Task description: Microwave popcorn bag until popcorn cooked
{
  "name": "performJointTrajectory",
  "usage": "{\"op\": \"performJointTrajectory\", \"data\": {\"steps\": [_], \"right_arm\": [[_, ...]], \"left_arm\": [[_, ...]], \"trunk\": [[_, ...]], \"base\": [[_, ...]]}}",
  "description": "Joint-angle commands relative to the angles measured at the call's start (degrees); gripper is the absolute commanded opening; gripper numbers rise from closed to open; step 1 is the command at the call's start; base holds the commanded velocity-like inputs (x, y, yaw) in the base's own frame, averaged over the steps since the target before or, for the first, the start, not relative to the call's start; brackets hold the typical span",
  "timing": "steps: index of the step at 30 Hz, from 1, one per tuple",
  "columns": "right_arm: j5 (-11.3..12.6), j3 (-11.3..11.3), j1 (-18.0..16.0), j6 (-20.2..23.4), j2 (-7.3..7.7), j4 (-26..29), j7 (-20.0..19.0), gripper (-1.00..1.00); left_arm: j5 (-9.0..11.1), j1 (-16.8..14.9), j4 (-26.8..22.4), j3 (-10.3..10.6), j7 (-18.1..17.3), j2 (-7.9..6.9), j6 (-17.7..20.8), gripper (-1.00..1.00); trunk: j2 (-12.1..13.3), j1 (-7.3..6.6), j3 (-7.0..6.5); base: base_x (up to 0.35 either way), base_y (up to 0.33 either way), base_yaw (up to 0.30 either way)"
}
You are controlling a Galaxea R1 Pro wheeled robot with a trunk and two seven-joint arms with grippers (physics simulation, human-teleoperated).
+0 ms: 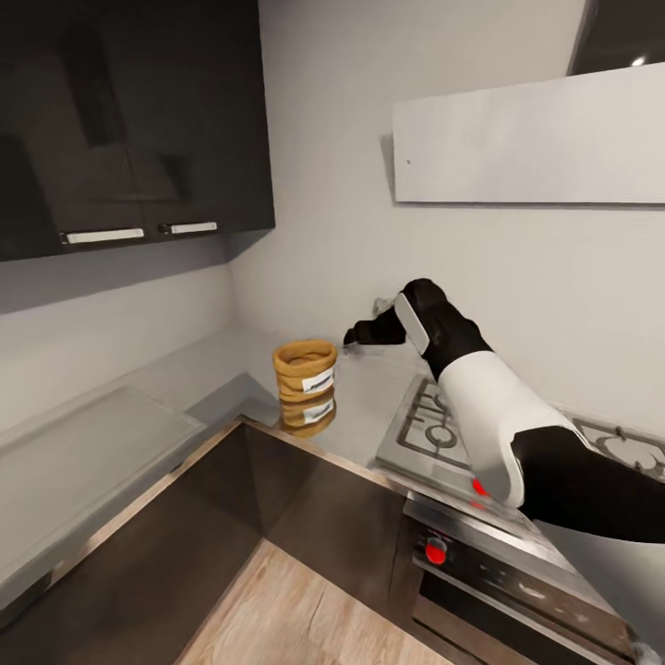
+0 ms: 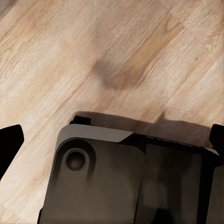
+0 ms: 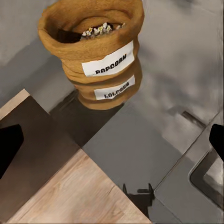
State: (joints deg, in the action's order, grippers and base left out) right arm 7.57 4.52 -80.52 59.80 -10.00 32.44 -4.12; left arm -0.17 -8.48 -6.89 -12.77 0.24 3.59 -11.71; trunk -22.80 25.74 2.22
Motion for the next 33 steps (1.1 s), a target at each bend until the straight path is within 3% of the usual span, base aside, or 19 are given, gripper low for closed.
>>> {"op": "performJointTrajectory", "data": {"steps": [1,11,33], "right_arm": [[0.06,0.05,-0.31,0.20,0.00,0.64,0.00,1.00],[-0.53,0.33,-3.88,0.20,0.00,1.33,2.12,1.00],[-0.36,0.31,-3.09,0.20,0.00,-1.10,2.45,1.00]], "left_arm": [[-0.01,-0.05,0.03,-0.20,0.02,0.02,-0.17,1.00],[-0.04,-0.05,0.03,-0.21,0.02,0.02,-0.21,1.00],[-0.07,-0.05,0.03,-0.18,0.02,0.02,-0.16,1.00]], "trunk": [[-0.12,0.04,0.14],[-0.12,0.04,0.14],[-0.12,0.04,0.14]], "base": [[0.015,0.000,0.000],[0.196,0.204,0.000],[0.021,0.030,0.000]]}}
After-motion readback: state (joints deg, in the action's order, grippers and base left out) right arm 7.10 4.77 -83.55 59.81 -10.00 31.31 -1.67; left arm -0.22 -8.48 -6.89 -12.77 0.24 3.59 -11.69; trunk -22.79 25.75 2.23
